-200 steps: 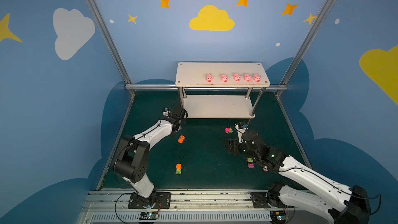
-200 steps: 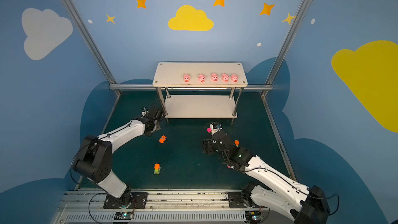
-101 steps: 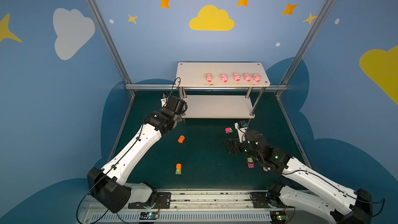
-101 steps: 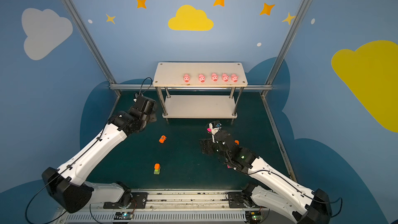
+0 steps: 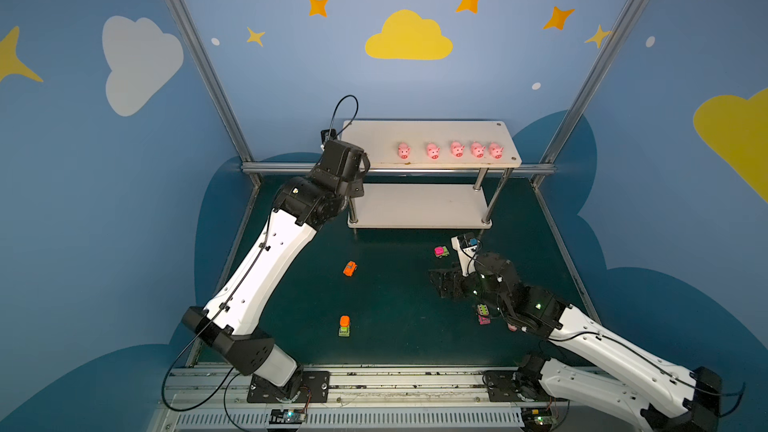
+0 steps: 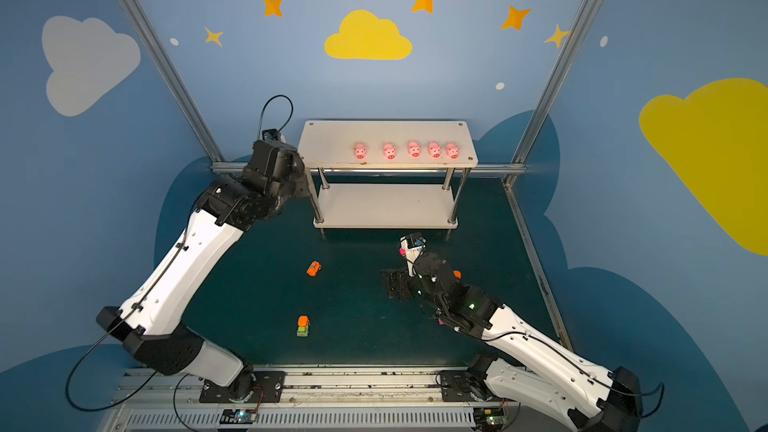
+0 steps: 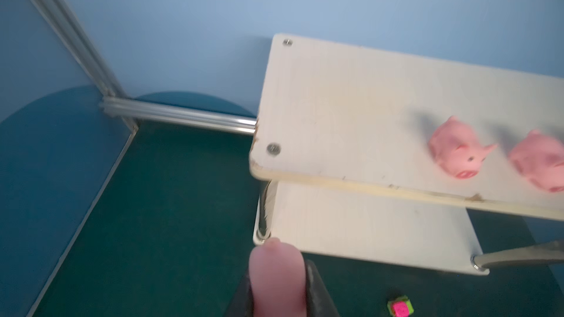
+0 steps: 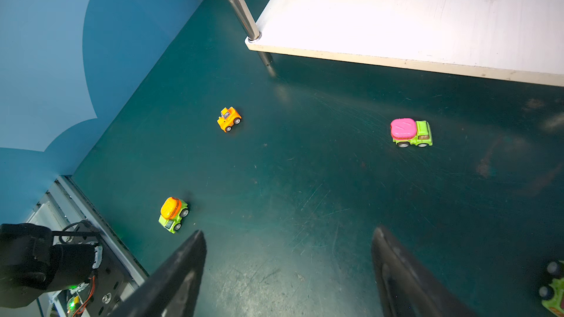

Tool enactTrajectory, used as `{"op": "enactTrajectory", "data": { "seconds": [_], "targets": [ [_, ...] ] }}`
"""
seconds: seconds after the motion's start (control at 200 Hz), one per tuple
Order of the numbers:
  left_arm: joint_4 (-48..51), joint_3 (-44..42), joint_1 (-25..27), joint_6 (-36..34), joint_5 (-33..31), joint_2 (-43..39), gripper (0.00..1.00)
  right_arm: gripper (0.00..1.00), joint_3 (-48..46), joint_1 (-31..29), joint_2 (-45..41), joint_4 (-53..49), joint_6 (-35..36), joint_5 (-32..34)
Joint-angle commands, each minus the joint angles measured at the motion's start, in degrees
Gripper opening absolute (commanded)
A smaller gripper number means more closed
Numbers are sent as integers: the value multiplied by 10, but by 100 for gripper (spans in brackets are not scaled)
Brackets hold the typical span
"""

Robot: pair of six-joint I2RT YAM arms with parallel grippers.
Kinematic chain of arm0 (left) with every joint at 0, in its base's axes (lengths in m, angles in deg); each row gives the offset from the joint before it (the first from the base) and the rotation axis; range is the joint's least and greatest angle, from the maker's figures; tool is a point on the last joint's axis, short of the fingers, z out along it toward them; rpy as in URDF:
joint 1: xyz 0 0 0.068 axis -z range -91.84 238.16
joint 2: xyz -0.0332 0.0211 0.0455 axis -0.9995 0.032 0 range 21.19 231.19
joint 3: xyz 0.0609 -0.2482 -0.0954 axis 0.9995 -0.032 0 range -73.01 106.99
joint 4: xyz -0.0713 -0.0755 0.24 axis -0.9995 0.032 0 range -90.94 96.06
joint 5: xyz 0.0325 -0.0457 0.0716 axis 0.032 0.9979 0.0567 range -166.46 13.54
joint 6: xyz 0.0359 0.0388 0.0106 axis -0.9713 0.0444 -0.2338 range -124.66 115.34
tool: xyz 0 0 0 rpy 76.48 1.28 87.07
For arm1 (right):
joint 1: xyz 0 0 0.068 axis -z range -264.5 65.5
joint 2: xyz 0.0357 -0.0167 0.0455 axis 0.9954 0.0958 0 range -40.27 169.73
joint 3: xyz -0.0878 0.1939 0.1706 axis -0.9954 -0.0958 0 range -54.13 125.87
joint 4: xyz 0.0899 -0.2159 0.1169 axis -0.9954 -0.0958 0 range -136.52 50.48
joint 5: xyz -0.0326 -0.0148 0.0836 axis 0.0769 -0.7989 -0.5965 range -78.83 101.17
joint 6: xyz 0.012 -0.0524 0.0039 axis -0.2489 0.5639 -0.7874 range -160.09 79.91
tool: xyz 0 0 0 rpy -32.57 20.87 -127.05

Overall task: Place and organize the plastic toys onto the shelf
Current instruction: 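Lift the pink pig with the left gripper up to the top shelf, then lower the pig onto the shelf end beside the row of pigs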

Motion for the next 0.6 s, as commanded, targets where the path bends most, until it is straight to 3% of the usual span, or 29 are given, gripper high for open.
{"op": "enactTrajectory", "data": {
  "seconds": [0.0,0.295,0.591],
  "targets": [
    [47,89,1,-39,8,60,25,83,18,-2,-12,-16,4,13],
    [152,437,-3,-69,36,272,28,83,2,-6,-39,-28,-23,18],
    [132,409,-17,-67,62,276,30,83,9,-7,-38,-40,-16,38]
  ]
}}
